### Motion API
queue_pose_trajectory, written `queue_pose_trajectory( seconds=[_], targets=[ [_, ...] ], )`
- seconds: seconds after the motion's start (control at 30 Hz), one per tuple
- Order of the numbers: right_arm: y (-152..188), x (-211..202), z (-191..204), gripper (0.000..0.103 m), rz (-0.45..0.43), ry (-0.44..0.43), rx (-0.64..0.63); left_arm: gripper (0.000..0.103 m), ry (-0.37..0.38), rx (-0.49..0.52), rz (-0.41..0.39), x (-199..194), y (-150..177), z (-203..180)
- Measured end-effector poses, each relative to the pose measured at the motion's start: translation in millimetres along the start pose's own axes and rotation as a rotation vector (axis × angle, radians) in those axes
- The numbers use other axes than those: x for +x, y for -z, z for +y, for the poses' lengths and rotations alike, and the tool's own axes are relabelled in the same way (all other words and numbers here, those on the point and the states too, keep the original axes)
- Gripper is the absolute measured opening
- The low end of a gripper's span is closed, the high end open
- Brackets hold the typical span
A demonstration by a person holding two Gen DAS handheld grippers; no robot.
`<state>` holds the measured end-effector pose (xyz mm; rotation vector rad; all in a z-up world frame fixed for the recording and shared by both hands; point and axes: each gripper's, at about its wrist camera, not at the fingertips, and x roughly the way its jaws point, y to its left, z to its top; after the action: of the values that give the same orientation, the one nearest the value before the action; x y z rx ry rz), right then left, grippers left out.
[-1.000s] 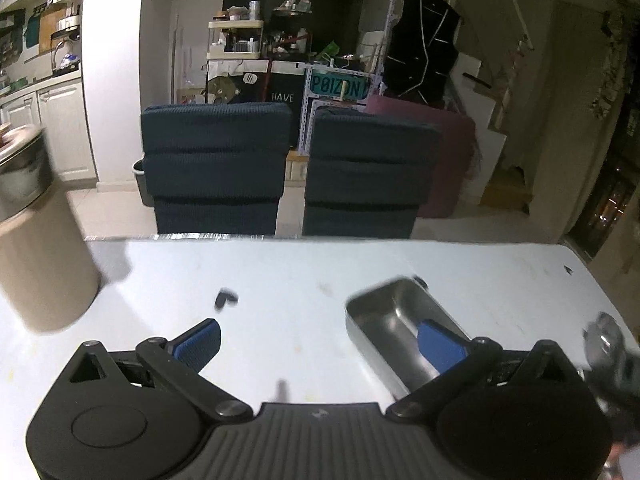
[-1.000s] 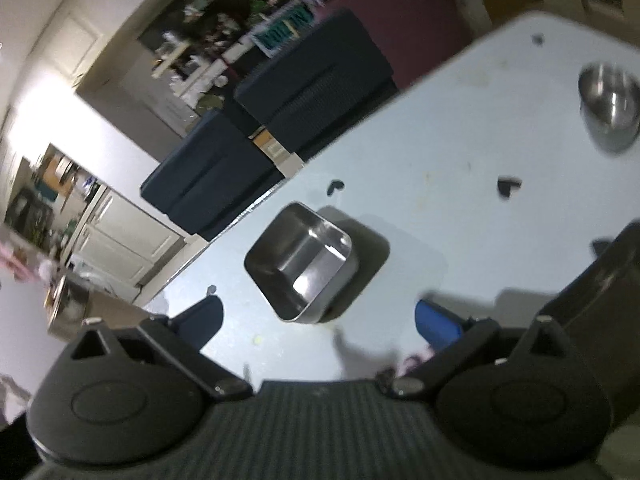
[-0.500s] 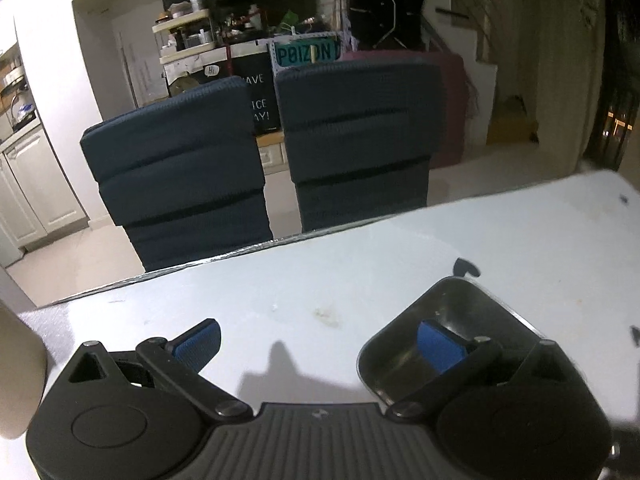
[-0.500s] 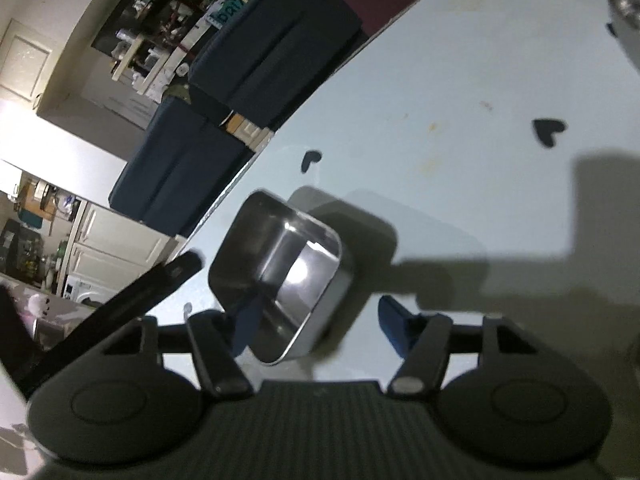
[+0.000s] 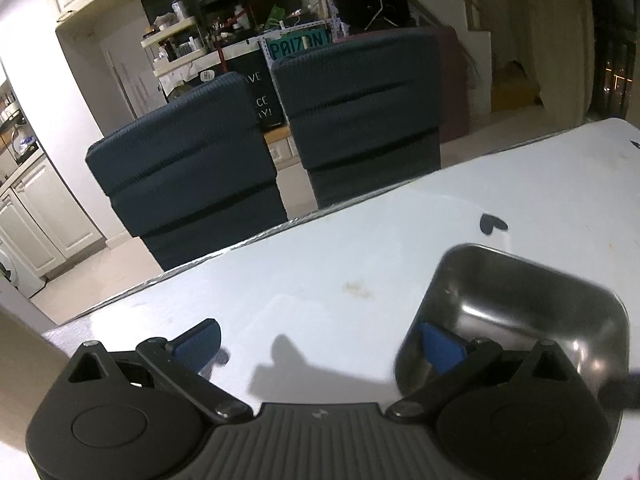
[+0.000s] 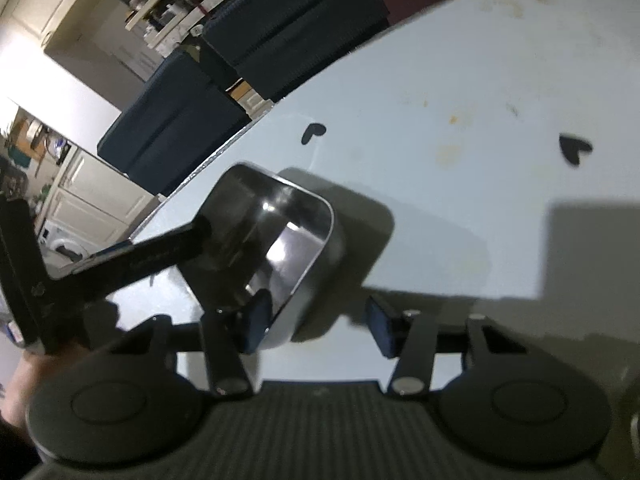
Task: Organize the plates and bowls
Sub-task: 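Close the right gripper on the second tray rim while the left gripper grips its opposite rim, then lift the second steel tray off the table with both grippers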
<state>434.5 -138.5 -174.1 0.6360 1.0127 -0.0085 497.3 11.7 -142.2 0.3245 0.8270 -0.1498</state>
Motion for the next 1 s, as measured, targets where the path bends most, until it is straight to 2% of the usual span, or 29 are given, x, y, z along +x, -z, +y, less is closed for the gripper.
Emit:
queue_pose_trajectory(
  seconds=[0.2, 0.3, 0.47, 0.5, 0.6, 0.67, 0.73, 0.9, 1.0],
  targets=[
    [-3, -4, -7, 0.044, -0.057, 0.031, -0.057, 0.102, 0.066, -0.039, -0.037, -32, 24, 18],
    [-4, -6, -9, 0.036, -0.076, 0.023, -0.079, 0.092, 0.113, -0.091, -0.033, -43, 35, 22],
    [-3, -6, -4, 0.022, -0.096, -0.021, -0.160, 0.060, 0.142, -0.116, -0.024, -46, 43, 15],
    [-3, -6, -1, 0.019, -0.099, -0.023, -0.179, 0.058, 0.150, -0.125, -0.029, -46, 44, 15],
    [-4, -6, 1, 0.016, -0.103, -0.029, -0.212, 0.046, 0.174, -0.145, -0.043, -46, 47, 14],
    [-5, -7, 1, 0.014, -0.103, -0.040, -0.217, 0.034, 0.195, -0.161, -0.046, -45, 47, 13],
    [-5, -6, 2, 0.007, -0.101, -0.055, -0.220, 0.031, 0.202, -0.179, -0.046, -44, 48, 13],
    [-5, -4, 6, 0.006, -0.112, -0.072, -0.218, 0.030, 0.243, -0.236, -0.030, -35, 45, 14],
    [-7, -4, 3, 0.006, -0.110, -0.085, -0.206, 0.022, 0.260, -0.259, -0.005, -30, 43, 13]
  ],
)
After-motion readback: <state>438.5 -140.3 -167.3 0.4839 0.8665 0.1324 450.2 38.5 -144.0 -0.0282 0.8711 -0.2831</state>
